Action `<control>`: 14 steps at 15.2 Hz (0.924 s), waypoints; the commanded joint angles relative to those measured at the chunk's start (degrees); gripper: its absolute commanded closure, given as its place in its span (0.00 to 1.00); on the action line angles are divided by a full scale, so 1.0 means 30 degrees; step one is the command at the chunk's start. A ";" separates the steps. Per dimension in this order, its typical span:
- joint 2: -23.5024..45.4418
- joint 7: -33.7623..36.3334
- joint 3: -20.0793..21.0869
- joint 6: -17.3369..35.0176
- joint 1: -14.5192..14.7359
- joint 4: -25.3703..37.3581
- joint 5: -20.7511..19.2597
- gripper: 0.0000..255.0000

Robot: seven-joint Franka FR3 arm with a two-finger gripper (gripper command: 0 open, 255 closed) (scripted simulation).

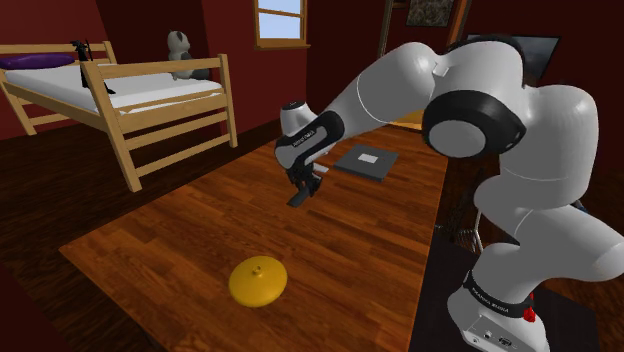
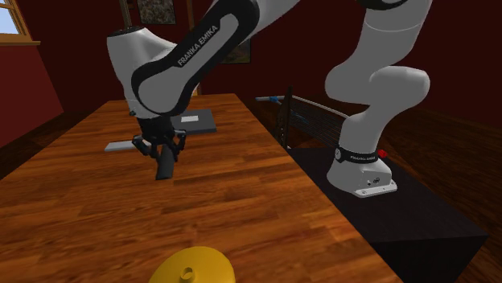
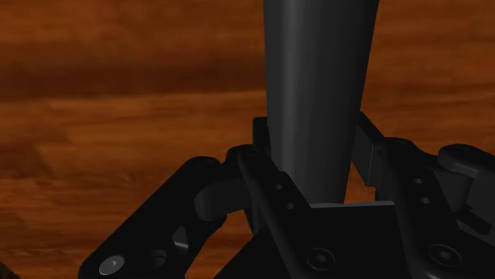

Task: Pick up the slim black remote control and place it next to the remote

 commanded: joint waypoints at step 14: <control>-0.6917 -0.4058 0.3517 -0.4345 -1.1280 1.3034 0.2301 1.00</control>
